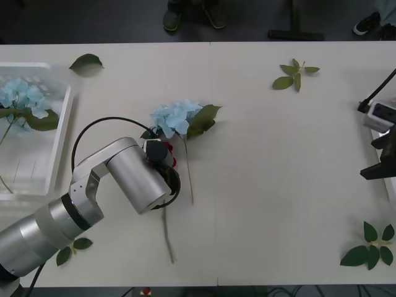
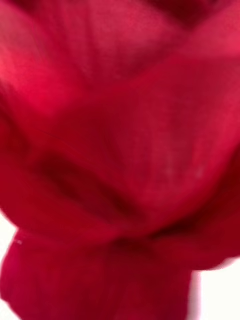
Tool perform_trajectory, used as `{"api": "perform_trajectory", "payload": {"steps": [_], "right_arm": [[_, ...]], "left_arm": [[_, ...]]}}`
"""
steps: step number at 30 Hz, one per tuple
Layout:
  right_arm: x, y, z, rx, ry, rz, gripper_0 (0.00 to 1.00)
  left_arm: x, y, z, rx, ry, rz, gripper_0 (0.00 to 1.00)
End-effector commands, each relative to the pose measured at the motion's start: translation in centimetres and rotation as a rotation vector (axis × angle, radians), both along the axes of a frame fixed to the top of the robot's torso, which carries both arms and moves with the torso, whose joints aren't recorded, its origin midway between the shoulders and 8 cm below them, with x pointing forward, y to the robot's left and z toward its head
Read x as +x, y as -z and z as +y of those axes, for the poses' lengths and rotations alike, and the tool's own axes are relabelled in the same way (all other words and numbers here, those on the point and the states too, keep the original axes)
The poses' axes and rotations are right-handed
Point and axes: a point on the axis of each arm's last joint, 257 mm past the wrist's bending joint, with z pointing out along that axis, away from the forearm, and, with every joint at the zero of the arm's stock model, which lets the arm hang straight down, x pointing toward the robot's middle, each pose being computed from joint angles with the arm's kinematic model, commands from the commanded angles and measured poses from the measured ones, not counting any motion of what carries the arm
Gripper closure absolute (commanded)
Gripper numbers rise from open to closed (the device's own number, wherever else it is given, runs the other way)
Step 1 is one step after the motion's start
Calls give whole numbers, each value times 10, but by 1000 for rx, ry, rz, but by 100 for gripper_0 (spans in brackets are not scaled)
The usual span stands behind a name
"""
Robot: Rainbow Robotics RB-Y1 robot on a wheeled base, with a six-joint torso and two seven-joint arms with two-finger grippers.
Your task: Place the red flowers into the right box and the blue flowers into the left box. If a person shows an open palm, hand one flower to the person first, then continue sorting.
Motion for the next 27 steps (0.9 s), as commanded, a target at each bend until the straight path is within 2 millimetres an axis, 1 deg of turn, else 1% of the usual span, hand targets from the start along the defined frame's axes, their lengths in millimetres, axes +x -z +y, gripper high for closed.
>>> {"api": "perform_trajectory", "payload": {"steps": [1,4,6,7,8,12,15,17,18,21,22,24,26,27], "right_arm": [[8,-16,27,-42,-193,-119,21],[9,-16,42,-11,-236,-145,21],[11,-16,47,7,-238,-156,21],[13,-15,52,19,-243,-166,21],[15,-16,56,30,-247,-177,22],[18,-15,74,83,-266,-207,22],[19,-12,86,103,-288,-222,21],[19,-8,90,103,-304,-224,21],[18,-7,92,105,-307,-223,21],[16,-2,94,110,-317,-223,21],[16,-2,95,111,-320,-224,21],[16,-1,101,124,-330,-231,21],[16,0,107,145,-335,-241,21],[16,1,109,152,-337,-244,21]], "left_arm": [[14,-17,3,20,24,-42,100],[14,-17,3,20,24,-42,100],[14,-17,3,20,24,-42,100],[11,-11,5,29,27,-32,100],[11,-12,5,29,25,-32,100],[16,-19,8,36,28,-44,100],[20,-26,15,48,26,-51,100],[24,-36,25,77,36,-55,100],[25,-40,26,81,38,-59,100],[32,-61,39,124,60,-83,100],[34,-65,40,129,68,-91,100],[42,-84,43,133,98,-124,100],[46,-98,43,138,140,-147,100],[47,-101,42,140,155,-149,100]]}}
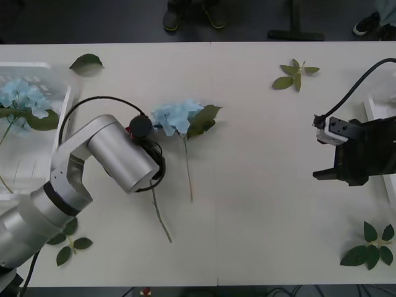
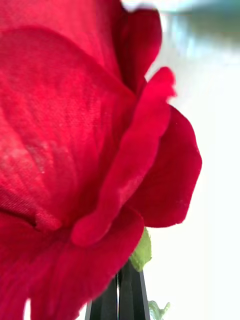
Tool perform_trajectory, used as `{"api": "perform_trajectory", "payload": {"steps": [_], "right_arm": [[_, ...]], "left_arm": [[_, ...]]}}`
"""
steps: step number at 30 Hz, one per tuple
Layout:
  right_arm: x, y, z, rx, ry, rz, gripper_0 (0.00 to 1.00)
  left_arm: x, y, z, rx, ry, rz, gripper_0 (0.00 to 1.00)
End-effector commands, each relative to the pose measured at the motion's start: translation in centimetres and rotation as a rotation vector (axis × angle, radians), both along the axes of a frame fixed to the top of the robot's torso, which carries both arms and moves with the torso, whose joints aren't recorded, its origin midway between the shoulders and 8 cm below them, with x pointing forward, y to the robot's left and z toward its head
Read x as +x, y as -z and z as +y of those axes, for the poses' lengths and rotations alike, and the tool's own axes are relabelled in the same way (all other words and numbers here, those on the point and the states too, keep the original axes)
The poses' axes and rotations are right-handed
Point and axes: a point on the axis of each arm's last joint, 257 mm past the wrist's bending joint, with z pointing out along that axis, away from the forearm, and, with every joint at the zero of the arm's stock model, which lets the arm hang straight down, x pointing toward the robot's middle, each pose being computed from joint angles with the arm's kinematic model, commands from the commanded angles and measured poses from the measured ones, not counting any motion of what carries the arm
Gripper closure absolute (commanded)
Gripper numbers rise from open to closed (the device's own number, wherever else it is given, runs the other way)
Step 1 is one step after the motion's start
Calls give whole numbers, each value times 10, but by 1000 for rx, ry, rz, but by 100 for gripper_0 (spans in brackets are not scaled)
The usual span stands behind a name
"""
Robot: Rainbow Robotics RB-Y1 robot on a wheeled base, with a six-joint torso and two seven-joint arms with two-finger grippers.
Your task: Place the red flowers into the right box and the blue flowers into the left box. If a person shows an open palm, hand one flower to the person first, then continue sorting.
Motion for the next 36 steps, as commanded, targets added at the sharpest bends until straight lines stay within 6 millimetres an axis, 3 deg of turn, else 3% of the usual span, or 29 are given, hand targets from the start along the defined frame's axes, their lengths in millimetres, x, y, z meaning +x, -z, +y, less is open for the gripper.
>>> {"api": "perform_trajectory", "payload": {"steps": [1,7,13,15,16,19,23,27,34,36], "right_arm": [[4,-8,20,59,-36,-61,22],[1,0,30,101,-35,-53,21],[2,7,24,111,-12,-27,21],[2,7,24,111,-12,-27,21],[2,7,24,111,-12,-27,21],[1,12,24,123,-3,-13,21],[-2,0,28,171,-12,-6,21],[-13,-11,20,197,1,49,21],[-24,-57,23,389,81,149,22],[-18,-66,29,455,124,156,22]], "left_arm": [[21,-53,-1,30,134,-94,100],[13,-83,-21,20,309,-143,100],[2,-150,-83,-115,595,-300,100],[1,-165,-100,-183,629,-341,100],[1,-181,-119,-264,659,-389,100],[1,-209,-153,-404,692,-479,100],[6,-233,-186,-536,704,-577,100],[9,-252,-214,-649,706,-665,100],[7,-263,-245,-701,740,-731,100],[5,-267,-250,-703,753,-740,100]]}}
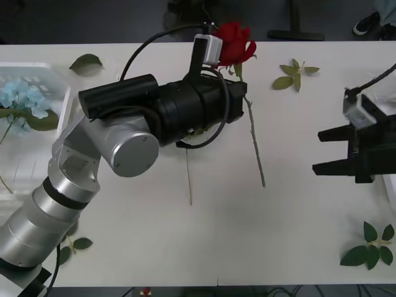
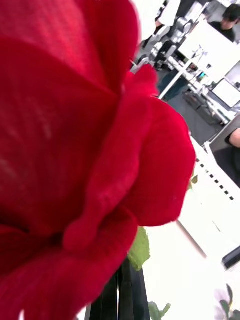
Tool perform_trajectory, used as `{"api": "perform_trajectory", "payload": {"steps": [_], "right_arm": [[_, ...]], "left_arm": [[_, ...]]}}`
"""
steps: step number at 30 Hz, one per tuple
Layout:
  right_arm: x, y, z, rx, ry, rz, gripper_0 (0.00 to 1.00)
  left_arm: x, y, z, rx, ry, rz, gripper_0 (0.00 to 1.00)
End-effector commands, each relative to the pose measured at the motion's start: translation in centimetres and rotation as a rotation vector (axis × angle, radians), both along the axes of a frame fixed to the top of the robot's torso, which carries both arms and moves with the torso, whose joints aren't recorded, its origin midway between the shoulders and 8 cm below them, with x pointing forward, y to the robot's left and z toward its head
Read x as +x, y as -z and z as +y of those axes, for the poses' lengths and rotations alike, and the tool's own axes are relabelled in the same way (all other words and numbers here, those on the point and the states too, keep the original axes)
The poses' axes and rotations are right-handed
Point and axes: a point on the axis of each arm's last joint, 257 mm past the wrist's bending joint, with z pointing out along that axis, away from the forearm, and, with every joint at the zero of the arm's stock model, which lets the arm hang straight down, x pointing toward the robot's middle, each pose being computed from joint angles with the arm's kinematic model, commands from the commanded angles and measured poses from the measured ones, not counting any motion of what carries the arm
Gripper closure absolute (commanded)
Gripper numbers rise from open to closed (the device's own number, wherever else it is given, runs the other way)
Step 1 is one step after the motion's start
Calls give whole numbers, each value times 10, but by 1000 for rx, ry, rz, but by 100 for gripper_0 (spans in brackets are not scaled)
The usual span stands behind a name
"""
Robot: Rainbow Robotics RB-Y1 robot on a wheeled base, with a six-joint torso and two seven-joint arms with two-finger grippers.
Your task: Place the red flowers into the right box and the blue flowers into the left box. If a person shows an open palm, hand one flower to the person first, then continue sorting.
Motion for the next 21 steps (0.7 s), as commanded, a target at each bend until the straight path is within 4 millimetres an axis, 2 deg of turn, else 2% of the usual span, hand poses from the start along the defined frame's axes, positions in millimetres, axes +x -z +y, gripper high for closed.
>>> {"api": "perform_trajectory", "payload": {"steps": [1,7,14,21], "right_arm": [[8,-17,4,90,91,46,22],[33,-11,17,176,229,93,21],[31,-1,47,284,272,208,22],[36,-4,59,340,291,221,21]], "left_arm": [[-5,-34,-16,-13,36,-88,100],[-9,-52,-25,-24,61,-127,100],[-8,-59,-27,-24,63,-152,100],[-7,-57,-25,-19,62,-151,100]]}}
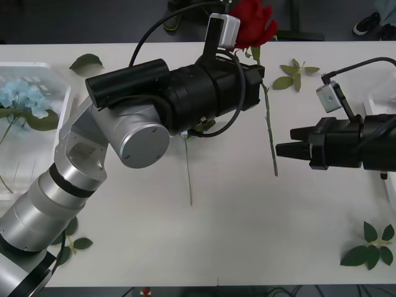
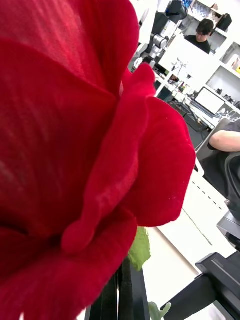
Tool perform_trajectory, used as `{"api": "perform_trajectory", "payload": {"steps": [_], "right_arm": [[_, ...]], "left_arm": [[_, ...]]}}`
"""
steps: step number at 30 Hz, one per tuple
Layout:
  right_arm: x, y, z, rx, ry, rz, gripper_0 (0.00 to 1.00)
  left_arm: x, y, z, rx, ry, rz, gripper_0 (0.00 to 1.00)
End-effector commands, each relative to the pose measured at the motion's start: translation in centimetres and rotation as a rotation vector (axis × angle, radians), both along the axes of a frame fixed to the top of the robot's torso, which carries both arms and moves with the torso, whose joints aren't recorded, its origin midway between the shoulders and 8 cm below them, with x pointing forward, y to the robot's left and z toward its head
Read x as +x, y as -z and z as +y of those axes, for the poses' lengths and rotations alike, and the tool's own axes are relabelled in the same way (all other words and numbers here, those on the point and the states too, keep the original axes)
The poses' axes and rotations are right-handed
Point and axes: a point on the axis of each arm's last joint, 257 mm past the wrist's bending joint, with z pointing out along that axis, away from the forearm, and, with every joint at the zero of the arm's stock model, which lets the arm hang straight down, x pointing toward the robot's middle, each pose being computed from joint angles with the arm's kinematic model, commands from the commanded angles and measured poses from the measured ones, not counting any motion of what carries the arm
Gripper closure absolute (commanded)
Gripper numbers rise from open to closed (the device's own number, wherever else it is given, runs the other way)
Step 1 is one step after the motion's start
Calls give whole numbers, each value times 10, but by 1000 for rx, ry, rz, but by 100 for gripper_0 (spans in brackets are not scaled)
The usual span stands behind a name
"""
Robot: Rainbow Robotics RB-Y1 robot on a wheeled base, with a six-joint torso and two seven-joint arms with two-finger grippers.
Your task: Place the red flowers into the right box and the blue flowers into the left box. If a person shows an open palm, hand one flower to the person first, then continue sorting.
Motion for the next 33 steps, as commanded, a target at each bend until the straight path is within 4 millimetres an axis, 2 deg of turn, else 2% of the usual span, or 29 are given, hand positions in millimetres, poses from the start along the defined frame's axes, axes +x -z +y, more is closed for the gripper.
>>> {"api": "perform_trajectory", "payload": {"steps": [1,7,11,19,21,22,24,25,33], "right_arm": [[4,-11,8,55,25,2,22],[13,-15,31,141,51,-21,22],[16,-7,42,158,65,-28,22],[18,-7,52,196,81,-28,22],[19,-8,52,200,86,-32,34],[20,-9,52,203,89,-35,44],[22,-12,52,213,96,-41,84],[23,-13,52,218,98,-41,99],[27,-14,50,220,115,-50,100]], "left_arm": [[-3,-20,-1,-1,13,-59,100],[-3,-20,-2,-2,16,-56,100],[-3,-22,-2,-6,14,-62,100],[-3,-23,-2,-7,16,-62,100],[-4,-22,-3,-7,17,-61,100],[-3,-23,-2,-9,16,-60,100],[-4,-23,-2,-7,17,-63,100],[-4,-22,-3,-7,18,-61,100],[-5,-24,-3,-11,20,-63,100]]}}
